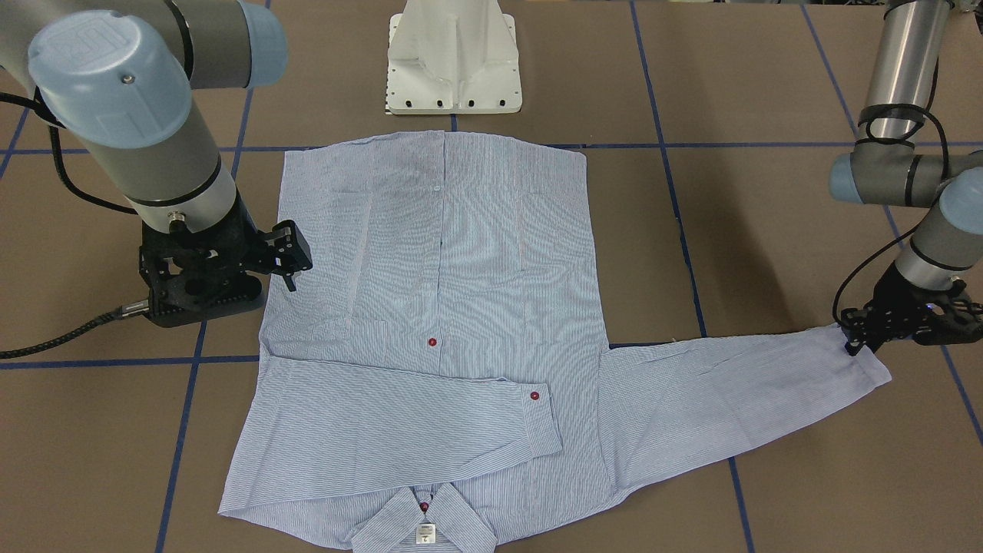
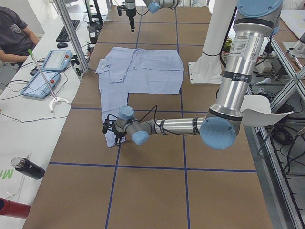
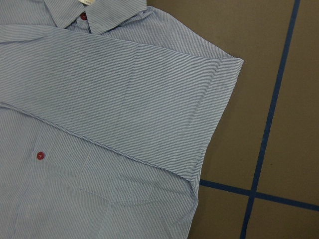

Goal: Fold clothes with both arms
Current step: 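Raise the right gripper away while the left gripper grasps the other cuff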

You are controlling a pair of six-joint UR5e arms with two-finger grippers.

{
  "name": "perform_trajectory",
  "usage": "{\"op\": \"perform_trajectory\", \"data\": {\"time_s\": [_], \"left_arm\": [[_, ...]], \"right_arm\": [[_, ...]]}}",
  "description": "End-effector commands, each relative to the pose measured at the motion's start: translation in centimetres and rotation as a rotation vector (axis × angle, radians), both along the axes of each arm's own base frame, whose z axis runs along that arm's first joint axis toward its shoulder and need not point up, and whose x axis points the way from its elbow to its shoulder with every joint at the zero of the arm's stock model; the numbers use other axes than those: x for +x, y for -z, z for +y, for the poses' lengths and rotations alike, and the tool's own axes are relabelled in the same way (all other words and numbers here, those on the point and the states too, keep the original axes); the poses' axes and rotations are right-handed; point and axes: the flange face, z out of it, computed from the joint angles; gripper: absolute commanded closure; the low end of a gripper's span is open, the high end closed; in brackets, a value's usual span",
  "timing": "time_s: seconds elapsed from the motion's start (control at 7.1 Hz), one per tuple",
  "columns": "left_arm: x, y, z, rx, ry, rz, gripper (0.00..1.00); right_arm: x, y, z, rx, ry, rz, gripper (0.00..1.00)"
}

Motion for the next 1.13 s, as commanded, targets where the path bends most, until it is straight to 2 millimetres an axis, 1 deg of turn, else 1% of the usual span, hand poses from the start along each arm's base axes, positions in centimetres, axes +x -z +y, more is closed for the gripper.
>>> {"op": "perform_trajectory", "data": {"time_s": [0.0, 0.14, 0.28, 0.42, 0.56, 0.7, 0.84, 0.99], "left_arm": [[0.0, 0.4, 0.0, 0.01, -0.002, 0.002, 1.0], [0.0, 1.3, 0.0, 0.021, -0.004, 0.013, 1.0], [-0.2, 2.5, 0.1, 0.036, -0.006, 0.028, 1.0], [-0.4, 4.8, -0.1, 0.069, -0.001, 0.047, 1.0], [-1.5, 6.9, -0.4, 0.09, 0.002, 0.081, 1.0], [-5.6, 8.4, -1.1, 0.07, 0.015, 0.139, 1.0], [-9.1, 12.1, -2.3, 0.031, 0.021, 0.183, 1.0], [-9.1, 19.5, -3.0, 0.021, 0.021, 0.189, 1.0]], "right_arm": [[0.0, -0.2, 0.0, -0.003, 0.0, 0.002, 0.0], [0.0, -0.2, 0.0, -0.002, 0.0, 0.001, 0.0], [0.1, -0.6, 0.0, -0.007, 0.001, 0.003, 0.0], [0.7, -0.1, 0.2, 0.002, -0.003, -0.007, 0.0], [2.4, -1.1, 1.2, -0.008, -0.01, -0.016, 0.01], [5.8, -4.2, 1.9, -0.035, -0.044, -0.011, 0.0], [8.0, -7.2, 2.8, -0.048, -0.051, 0.008, 0.0], [9.6, -10.1, 3.7, -0.086, -0.061, 0.033, 0.0]]}}
